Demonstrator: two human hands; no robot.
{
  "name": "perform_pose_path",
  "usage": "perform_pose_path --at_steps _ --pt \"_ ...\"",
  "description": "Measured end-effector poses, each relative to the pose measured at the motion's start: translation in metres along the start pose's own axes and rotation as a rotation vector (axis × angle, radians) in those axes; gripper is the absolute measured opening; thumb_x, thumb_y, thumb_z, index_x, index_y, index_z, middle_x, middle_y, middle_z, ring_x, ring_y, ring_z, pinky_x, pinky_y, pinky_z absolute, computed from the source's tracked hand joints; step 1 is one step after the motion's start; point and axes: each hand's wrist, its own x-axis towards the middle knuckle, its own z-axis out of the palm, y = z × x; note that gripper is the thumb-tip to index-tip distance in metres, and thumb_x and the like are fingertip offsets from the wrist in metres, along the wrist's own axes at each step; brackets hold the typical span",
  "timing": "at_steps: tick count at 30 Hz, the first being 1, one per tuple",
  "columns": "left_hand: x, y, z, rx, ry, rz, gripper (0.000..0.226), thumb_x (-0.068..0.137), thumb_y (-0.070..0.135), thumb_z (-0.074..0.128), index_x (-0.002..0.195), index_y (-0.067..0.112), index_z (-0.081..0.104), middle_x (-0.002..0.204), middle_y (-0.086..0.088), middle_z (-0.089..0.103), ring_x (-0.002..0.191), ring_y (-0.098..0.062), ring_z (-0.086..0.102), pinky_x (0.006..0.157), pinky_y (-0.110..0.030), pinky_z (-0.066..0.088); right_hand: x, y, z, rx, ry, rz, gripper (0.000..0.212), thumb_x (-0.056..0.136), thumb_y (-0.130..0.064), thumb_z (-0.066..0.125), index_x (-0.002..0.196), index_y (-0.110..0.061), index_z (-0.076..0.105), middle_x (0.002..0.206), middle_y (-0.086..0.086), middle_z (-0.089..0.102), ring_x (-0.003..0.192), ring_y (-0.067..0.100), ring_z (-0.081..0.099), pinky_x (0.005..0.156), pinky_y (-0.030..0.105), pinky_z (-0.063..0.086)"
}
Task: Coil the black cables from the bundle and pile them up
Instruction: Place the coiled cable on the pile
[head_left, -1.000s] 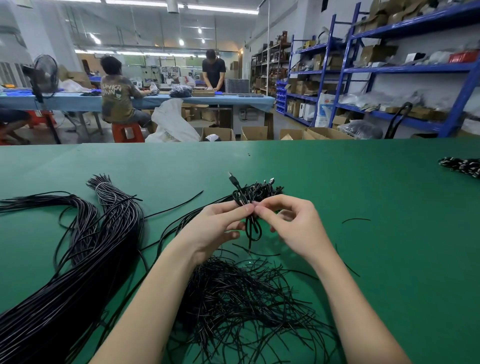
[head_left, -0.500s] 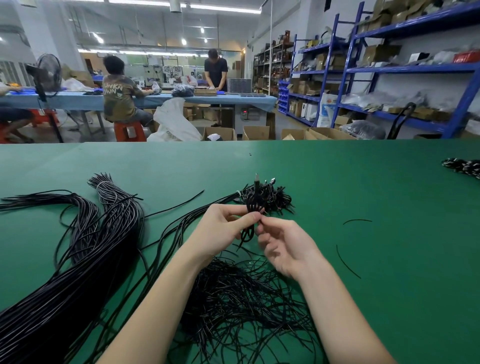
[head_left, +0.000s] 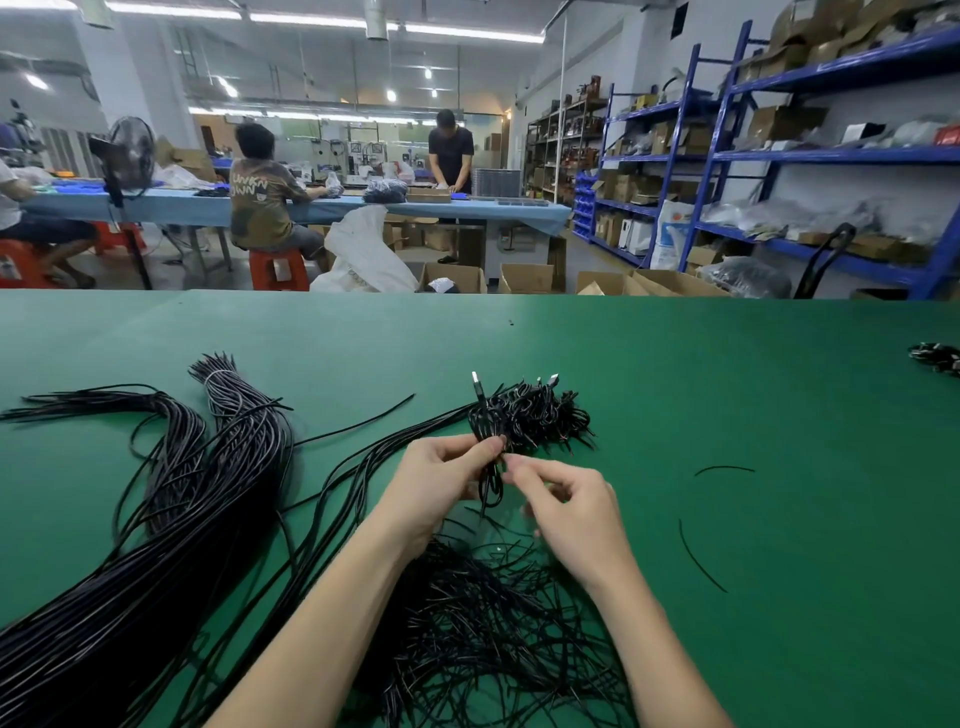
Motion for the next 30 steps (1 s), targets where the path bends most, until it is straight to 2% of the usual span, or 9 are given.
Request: perform_pose_path --at_steps 2,4,8,11,14,16,23,26,30 --pt "0.01 0.008 0.004 0.1 0.0 -0.031 0.017 0.091 0.038 0.071 0.083 0.024 0.078 0.064 0.023 0.064 0.065 -0.003 0.052 0.063 -0.02 0.049 0.003 0.007 -0.004 0.006 0.076 0.058 0.017 0.085 -0.063 0.061 0.092 -0.056 0.074 0.088 0.0 0.077 0.065 0.025 0.064 0.07 0.048 0.06" --pt "0.025 0.02 0.008 0.177 0.03 -0.029 0.016 0.09 0.038 0.072 0.077 0.029 0.074 0.072 0.025 0.071 0.074 -0.008 0.056 0.071 -0.026 0.052 0.005 0.013 -0.009 0.004 0.148 0.092 0.011 0.09 -0.054 0.063 0.086 -0.053 0.074 0.082 -0.012 0.076 0.062 0.022 0.065 0.07 0.044 0.06" --pt "0.068 0.046 0.023 0.28 0.155 0.003 0.032 0.082 0.038 0.08 0.102 0.015 0.07 0.095 -0.007 0.071 0.086 -0.02 0.062 0.083 -0.034 0.052 0.006 0.017 -0.008 0.05 0.136 0.165 0.015 0.094 -0.044 0.064 0.083 -0.049 0.073 0.078 -0.017 0.075 0.055 0.008 0.059 0.065 0.04 0.056" --pt "0.098 0.057 0.038 0.378 0.224 0.054 0.028 0.08 0.035 0.082 0.093 0.014 0.071 0.092 -0.006 0.072 0.085 -0.019 0.064 0.077 -0.027 0.05 0.007 0.02 -0.006 0.051 0.109 0.207 0.021 0.094 -0.045 0.064 0.078 -0.038 0.077 0.076 -0.016 0.075 0.055 0.004 0.06 0.074 0.039 0.059" --pt "0.116 0.05 0.05 0.439 0.21 -0.007 0.04 0.084 0.035 0.078 0.112 0.006 0.072 0.11 -0.01 0.072 0.105 -0.022 0.067 0.095 -0.034 0.053 0.01 0.023 -0.007 0.042 0.087 0.226 0.025 0.094 -0.046 0.064 0.077 -0.033 0.078 0.075 -0.015 0.075 0.056 0.003 0.062 0.075 0.037 0.059" --pt "0.119 0.041 0.054 0.459 0.23 -0.027 0.038 0.087 0.03 0.075 0.114 0.004 0.072 0.114 -0.011 0.071 0.11 -0.023 0.065 0.099 -0.032 0.05 0.01 0.025 -0.008 0.064 0.084 0.225 0.025 0.094 -0.045 0.064 0.077 -0.033 0.078 0.075 -0.013 0.076 0.055 0.003 0.062 0.069 0.034 0.055" --pt "0.079 0.03 0.045 0.395 0.303 0.049 0.011 0.091 0.026 0.066 0.093 0.018 0.074 0.077 0.01 0.064 0.086 -0.013 0.066 0.077 -0.02 0.049 0.011 0.025 -0.01 0.066 0.075 0.211 0.021 0.094 -0.039 0.065 0.077 -0.041 0.077 0.074 -0.011 0.076 0.054 0.002 0.061 0.064 0.03 0.05" --pt "0.045 0.023 0.034 0.454 0.252 0.095 0.009 0.09 0.03 0.066 0.084 0.025 0.072 0.076 0.012 0.067 0.073 -0.001 0.061 0.058 -0.005 0.038 0.009 0.024 -0.011 0.052 0.067 0.212 0.022 0.094 -0.036 0.065 0.077 -0.043 0.077 0.075 -0.011 0.076 0.054 0.002 0.061 0.065 0.03 0.05" --pt "0.012 0.01 0.025 0.526 0.165 0.113 0.011 0.089 0.028 0.067 0.082 0.023 0.074 0.078 0.007 0.073 0.065 0.002 0.06 0.057 -0.003 0.039 0.011 0.021 -0.014 0.03 0.047 0.205 0.018 0.092 -0.034 0.065 0.08 -0.034 0.079 0.076 -0.009 0.076 0.055 0.004 0.062 0.062 0.03 0.05"
